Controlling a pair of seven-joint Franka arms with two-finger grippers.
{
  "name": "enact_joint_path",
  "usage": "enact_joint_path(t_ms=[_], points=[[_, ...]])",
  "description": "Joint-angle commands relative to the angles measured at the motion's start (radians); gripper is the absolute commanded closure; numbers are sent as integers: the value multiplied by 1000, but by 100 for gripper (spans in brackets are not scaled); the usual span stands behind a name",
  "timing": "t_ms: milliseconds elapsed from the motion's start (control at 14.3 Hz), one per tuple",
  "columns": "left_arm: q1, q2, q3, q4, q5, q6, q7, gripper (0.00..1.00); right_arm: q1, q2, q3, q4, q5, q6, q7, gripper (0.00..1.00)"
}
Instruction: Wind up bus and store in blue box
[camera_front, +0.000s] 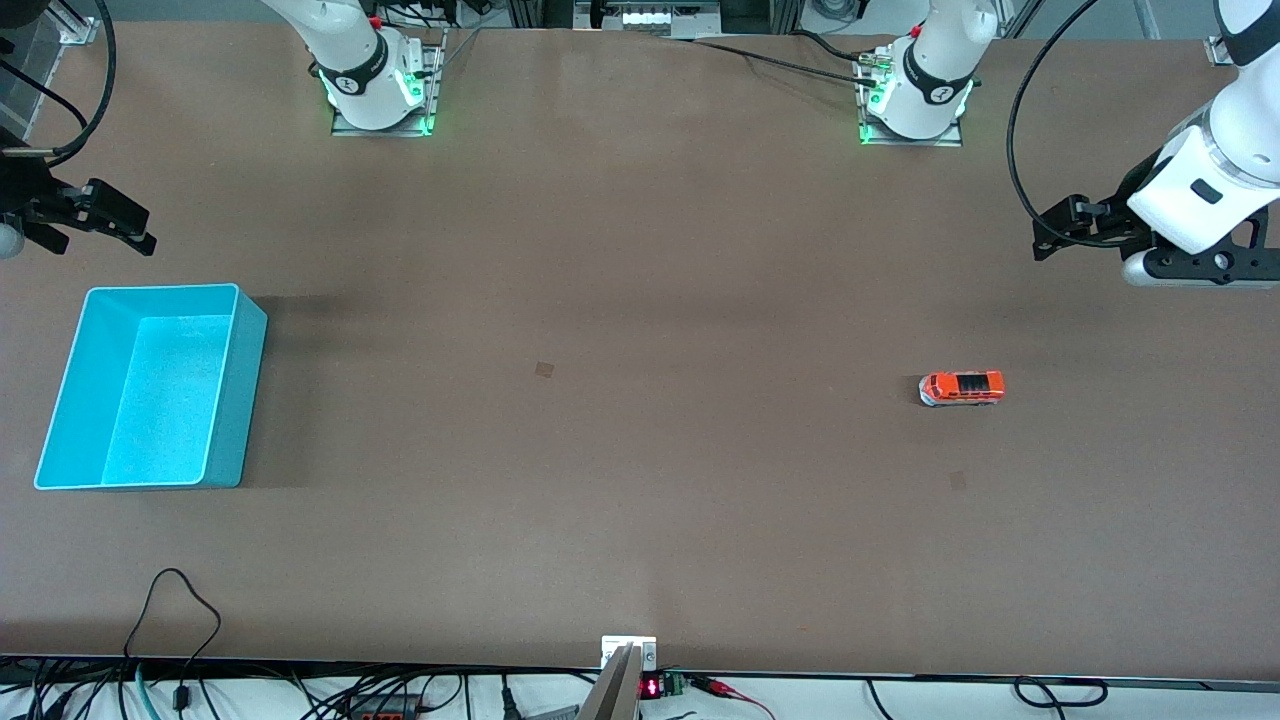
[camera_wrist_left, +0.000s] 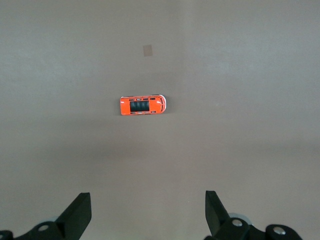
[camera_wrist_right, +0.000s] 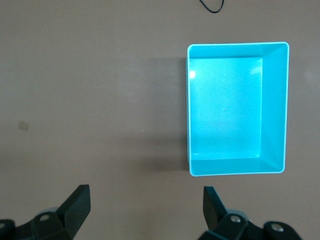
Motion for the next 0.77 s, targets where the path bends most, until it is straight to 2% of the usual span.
enact_joint_path(t_ms=[0,700], points=[[-1,15,-2,35,8,-25,-1,0,-7,6,3,14,1,2,4,0],[-2,28,-6,50,8,-92,-2,0,-6,7,3,14,1,8,4,0]])
